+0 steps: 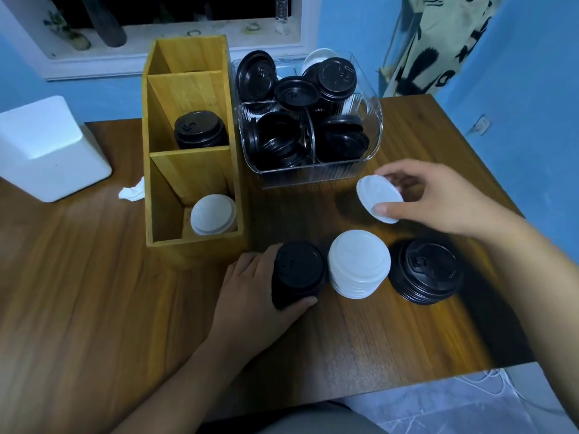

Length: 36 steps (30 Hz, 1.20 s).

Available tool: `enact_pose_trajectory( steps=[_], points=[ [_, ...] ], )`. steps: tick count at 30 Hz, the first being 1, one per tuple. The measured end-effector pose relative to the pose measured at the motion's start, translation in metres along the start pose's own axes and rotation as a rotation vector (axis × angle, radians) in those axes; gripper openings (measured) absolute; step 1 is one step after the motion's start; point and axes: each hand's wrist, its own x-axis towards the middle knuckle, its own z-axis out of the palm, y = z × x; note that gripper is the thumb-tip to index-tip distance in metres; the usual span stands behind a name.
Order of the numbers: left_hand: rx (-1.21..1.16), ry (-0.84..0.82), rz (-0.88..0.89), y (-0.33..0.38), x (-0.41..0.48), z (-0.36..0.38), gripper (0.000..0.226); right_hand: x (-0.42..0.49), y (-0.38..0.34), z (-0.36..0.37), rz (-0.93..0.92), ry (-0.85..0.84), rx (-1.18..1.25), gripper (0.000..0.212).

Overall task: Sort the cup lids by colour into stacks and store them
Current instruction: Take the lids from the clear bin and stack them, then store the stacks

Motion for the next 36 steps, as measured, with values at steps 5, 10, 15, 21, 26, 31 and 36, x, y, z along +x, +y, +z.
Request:
enact_pose_trajectory(
  steps=[5,10,15,21,26,31,36],
  points=[
    [0.002,-0.006,0.000,-0.001,0.000,0.001,0.092,-0.039,-0.035,0.007,-0.112,-0.142,-0.101,0.068],
    [0.012,-0.013,-0.006,-0.001,0.000,0.000,0.093,-0.045,-0.039,0.031,-0.117,-0.220,-0.266,0.073],
    [0.010,-0.015,-0.015,0.000,0.000,0.000,0.094,-0.050,-0.042,0.033,-0.101,-0.282,-0.278,0.072],
    [0.009,-0.016,-0.008,0.000,0.000,0.000,0.094,-0.050,-0.048,0.040,-0.080,-0.328,-0.374,0.075],
    [0.005,-0.027,-0.011,0.000,0.000,-0.001,0.095,-0.046,-0.052,0.038,-0.086,-0.380,-0.450,0.069],
    [-0.001,-0.022,-0.007,0.000,-0.001,-0.001,0.094,-0.031,-0.045,0.023,-0.093,-0.372,-0.127,0.071],
    [0.015,-0.017,-0.009,0.001,0.000,-0.001,0.093,0.031,-0.051,-0.001,-0.210,0.115,-0.237,0.035]
  ],
)
